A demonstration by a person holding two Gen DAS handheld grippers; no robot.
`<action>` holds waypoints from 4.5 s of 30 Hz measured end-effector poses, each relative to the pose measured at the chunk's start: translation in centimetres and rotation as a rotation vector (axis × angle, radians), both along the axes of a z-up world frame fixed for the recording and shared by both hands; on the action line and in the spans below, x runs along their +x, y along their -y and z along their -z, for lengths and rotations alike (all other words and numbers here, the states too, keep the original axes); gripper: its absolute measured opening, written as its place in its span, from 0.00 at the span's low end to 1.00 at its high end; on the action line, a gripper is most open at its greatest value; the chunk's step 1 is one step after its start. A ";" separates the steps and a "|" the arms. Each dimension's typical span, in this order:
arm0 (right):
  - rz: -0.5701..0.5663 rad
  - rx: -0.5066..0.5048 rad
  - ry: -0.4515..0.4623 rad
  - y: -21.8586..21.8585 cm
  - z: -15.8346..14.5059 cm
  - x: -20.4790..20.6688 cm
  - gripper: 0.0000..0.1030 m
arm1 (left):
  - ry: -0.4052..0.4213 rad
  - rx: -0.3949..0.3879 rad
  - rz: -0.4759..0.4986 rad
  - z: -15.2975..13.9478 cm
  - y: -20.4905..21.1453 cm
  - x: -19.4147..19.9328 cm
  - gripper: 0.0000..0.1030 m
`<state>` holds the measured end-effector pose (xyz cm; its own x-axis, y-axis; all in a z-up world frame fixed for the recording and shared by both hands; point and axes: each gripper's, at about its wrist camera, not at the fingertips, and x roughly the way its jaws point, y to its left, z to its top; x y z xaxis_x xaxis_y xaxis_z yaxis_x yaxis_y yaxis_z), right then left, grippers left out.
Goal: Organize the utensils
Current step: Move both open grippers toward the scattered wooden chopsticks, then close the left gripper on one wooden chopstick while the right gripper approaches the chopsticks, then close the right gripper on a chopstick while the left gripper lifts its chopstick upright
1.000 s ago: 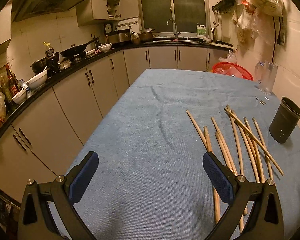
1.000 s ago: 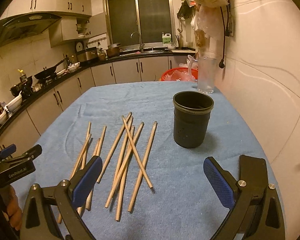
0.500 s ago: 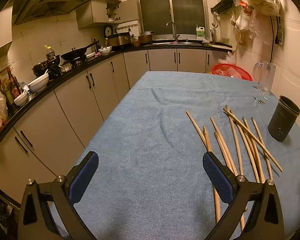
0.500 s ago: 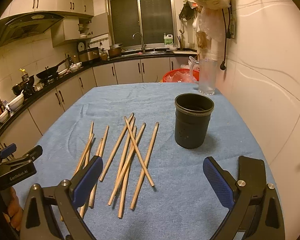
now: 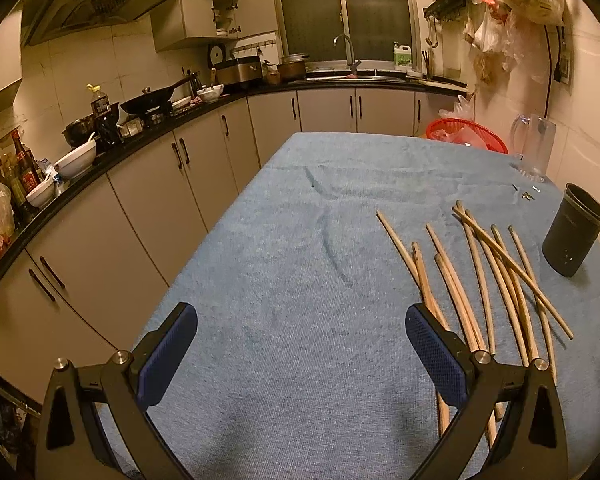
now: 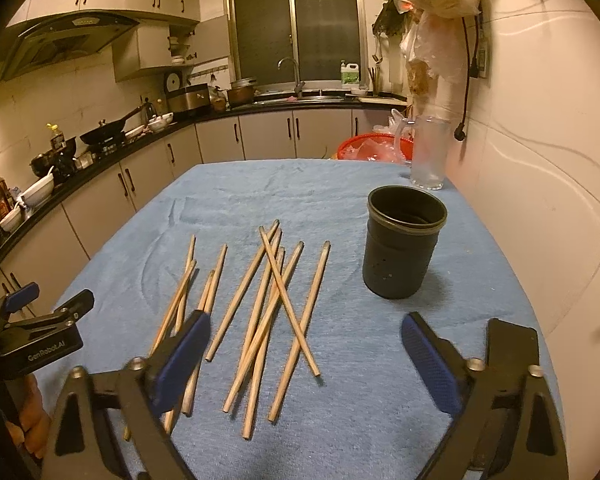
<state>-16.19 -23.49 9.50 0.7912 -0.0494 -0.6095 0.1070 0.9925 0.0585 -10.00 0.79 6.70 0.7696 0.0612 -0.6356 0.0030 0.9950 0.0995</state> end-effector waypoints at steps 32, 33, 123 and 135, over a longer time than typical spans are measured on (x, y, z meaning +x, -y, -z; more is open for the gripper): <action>-0.119 0.181 -0.169 2.1 -0.3 5.4 0.45 | -0.480 -0.386 0.182 2.6 0.5 12.9 0.27; -0.120 0.186 -0.166 2.2 -0.4 5.4 0.45 | -0.503 -0.406 0.181 3.0 0.7 14.0 0.26; -0.152 0.171 -0.567 -6.5 6.5 23.5 0.31 | -0.533 -0.515 0.236 5.2 -2.9 16.3 0.06; -0.202 0.069 -0.570 -8.3 7.0 24.7 0.06 | -0.553 -0.283 0.164 4.6 0.9 17.4 0.05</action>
